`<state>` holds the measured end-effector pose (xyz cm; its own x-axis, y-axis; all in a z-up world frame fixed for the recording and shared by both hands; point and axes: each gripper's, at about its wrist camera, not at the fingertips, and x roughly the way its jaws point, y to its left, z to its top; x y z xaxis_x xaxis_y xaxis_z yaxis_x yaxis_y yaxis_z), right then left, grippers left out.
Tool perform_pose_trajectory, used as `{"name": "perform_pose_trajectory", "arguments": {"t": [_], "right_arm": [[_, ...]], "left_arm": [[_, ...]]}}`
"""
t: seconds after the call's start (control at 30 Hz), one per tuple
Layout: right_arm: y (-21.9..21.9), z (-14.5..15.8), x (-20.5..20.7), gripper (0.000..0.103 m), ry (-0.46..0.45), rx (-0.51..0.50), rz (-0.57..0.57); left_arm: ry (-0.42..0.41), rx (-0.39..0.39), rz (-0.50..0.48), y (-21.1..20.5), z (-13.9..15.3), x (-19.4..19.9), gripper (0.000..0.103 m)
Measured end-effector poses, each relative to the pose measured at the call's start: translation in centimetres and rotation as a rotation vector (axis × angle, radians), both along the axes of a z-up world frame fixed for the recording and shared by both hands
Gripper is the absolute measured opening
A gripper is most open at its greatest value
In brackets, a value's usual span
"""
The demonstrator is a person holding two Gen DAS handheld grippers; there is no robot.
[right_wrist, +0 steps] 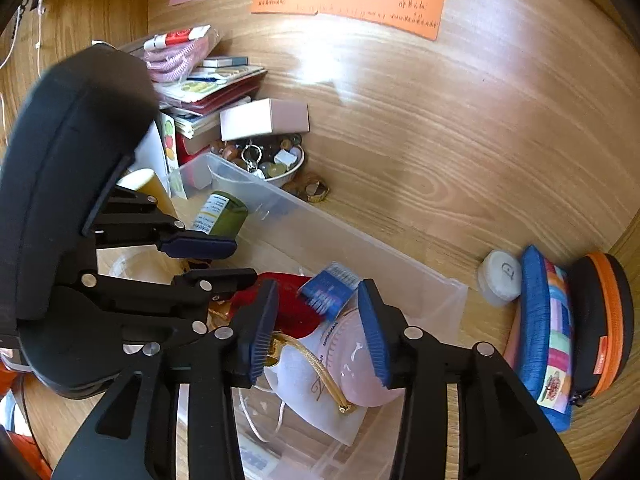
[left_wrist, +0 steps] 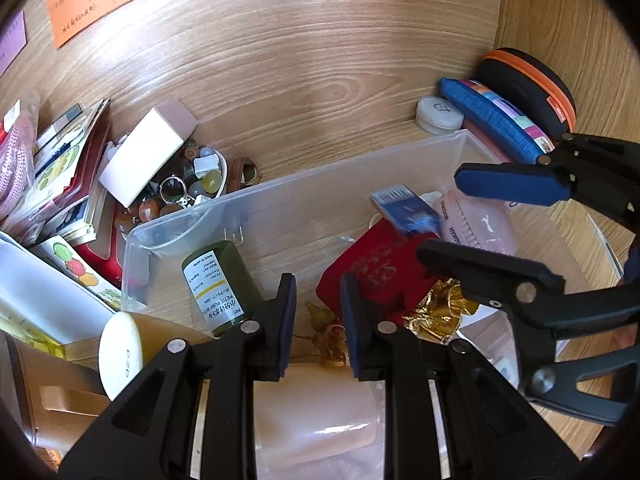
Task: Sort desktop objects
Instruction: 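Carry the card and gourd charm into the clear box and release both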
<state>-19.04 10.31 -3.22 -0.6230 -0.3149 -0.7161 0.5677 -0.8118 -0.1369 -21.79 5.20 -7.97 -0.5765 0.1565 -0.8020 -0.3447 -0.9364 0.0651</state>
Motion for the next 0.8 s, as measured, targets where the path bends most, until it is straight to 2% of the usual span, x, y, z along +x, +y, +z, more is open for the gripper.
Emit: {"name": "perform_pose_trajectory", "arguments": {"t": [0.17,0.47,0.53,0.8], "right_arm": [[0.5,0.9,0.6,0.038,0.024,0.001,-0.011],[2.2,2.9,2.4,0.038,0.06,-0.023,-0.036],[2.4,3.3,3.0,0.038,0.07,-0.028,-0.042],[3.4,4.3,5.8,0.038,0.09,-0.045,-0.046]], "left_arm": [[0.013,-0.003,0.0,-0.2,0.5,0.5,0.023],[0.062,-0.008,0.002,0.0,2.4,2.4,0.032],[0.073,-0.003,0.003,-0.2,2.9,3.0,0.037],[0.11,-0.001,0.019,-0.6,4.4,5.4,0.043]]}}
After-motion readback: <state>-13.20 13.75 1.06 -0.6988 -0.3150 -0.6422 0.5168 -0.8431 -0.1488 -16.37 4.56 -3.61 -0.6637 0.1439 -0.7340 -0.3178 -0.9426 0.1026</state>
